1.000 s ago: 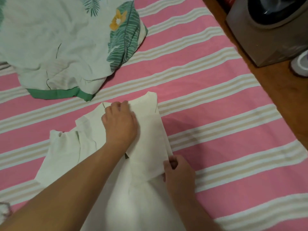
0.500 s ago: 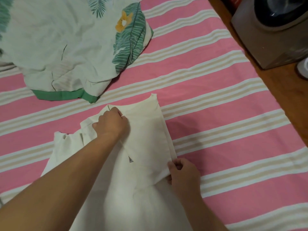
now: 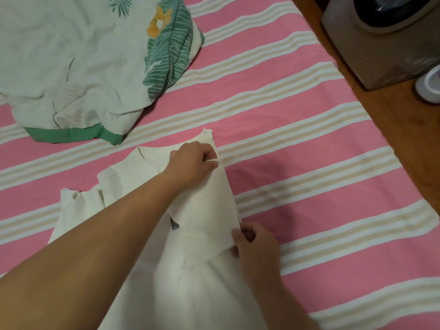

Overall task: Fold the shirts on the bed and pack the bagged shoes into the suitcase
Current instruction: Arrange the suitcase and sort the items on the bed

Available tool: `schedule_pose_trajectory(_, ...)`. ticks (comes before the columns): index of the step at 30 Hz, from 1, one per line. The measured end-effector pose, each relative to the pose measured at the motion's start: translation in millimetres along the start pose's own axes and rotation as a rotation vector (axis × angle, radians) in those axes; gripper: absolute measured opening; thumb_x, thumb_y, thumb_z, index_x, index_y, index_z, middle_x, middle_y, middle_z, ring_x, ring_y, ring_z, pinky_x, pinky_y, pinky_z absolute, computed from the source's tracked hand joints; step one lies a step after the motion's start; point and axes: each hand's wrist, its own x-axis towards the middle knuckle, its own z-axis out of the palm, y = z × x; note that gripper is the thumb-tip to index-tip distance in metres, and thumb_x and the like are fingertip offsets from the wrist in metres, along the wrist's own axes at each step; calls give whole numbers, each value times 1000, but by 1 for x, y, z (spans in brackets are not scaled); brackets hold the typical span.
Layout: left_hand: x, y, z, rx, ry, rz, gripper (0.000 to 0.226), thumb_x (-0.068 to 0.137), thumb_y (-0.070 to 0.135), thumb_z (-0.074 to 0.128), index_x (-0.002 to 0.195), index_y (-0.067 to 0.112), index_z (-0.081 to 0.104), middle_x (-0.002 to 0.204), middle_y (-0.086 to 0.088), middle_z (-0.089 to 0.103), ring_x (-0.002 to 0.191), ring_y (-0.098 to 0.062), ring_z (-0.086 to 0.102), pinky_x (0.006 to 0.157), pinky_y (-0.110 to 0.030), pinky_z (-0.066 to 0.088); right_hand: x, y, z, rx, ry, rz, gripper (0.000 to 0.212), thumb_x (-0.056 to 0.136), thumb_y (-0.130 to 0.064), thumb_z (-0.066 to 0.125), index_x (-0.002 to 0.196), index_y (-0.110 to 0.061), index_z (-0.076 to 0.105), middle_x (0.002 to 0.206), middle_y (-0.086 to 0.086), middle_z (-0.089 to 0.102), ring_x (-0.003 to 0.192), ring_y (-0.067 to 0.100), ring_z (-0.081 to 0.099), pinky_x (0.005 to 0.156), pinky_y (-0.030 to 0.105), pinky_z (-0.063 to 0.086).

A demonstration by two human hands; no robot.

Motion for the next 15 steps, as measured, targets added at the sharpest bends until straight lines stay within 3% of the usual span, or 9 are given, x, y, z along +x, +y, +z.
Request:
schedule_pose_trajectory(2, -6, 2, 8, 58, 59, 9, 15, 92, 38, 70, 102, 29, 63, 96, 7, 58, 95, -21, 55, 93, -43, 43, 1, -1, -1, -27, 33, -18, 12, 89, -22, 72, 79, -26, 65, 63, -4, 69, 58, 13, 65, 64, 34, 54)
schedule_pose_trajectory(5, -29, -4, 27, 262, 219, 61, 49, 90, 34, 71, 135, 23, 55, 125, -4, 58, 115, -28, 52, 100, -44, 41, -2, -6, 0, -247, 146, -155, 12, 86, -24, 73, 88, -23, 60, 84, -8, 60, 74, 14, 56, 67, 31, 42)
schedule_pose_trajectory(7, -59, -7, 37, 285, 339, 98, 49, 95, 28, 65, 141, 18, 53, 141, -10, 54, 131, -33, 48, 111, -47, 37, -5, -17, 2, -406, 268, -383, 15, 86, -17, 69, 99, -18, 61, 96, -4, 55, 83, 16, 52, 70, 30, 40)
schedule_pose_trajectory(9, -93, -17, 50, 321, 313, 107, 50, 103, 32, 47, 151, 17, 42, 159, -13, 38, 149, -36, 30, 123, -51, 25, -2, -28, 15, -502, 305, -673, 25, 87, -11, 65, 112, -12, 63, 109, 4, 59, 98, 22, 55, 82, 32, 46)
schedule_pose_trajectory(11, -119, -32, 60, 365, 164, 42, 60, 106, 46, 20, 160, 20, 23, 169, -11, 13, 157, -34, 4, 126, -52, 10, 14, -37, 37, -586, 211, -858, 35, 96, -14, 54, 131, -9, 57, 135, 13, 55, 127, 30, 50, 106, 42, 44)
schedule_pose_trajectory(12, -127, -41, 63, 371, 100, -18, 67, 104, 54, 5, 163, 24, 12, 170, -8, 1, 157, -31, -7, 126, -52, 4, 24, -41, 49, -645, 132, -896, 42, 101, -20, 46, 141, -10, 50, 149, 15, 46, 141, 32, 39, 116, 46, 35)
schedule_pose_trajectory(13, -131, -51, 67, 362, 65, -77, 71, 100, 60, -6, 163, 28, 0, 170, -4, -10, 155, -28, -16, 126, -51, 0, 35, -43, 60, -727, 54, -909, 48, 104, -28, 37, 149, -11, 41, 159, 14, 33, 150, 32, 24, 122, 47, 23)
schedule_pose_trajectory(15, -131, -63, 75, 314, 66, -135, 72, 98, 64, -7, 161, 30, -11, 168, 0, -20, 153, -24, -24, 126, -50, -5, 57, -43, 73, -942, -78, -900, 61, 105, -44, 19, 159, -16, 21, 168, 9, 9, 155, 28, 1, 125, 46, 5)
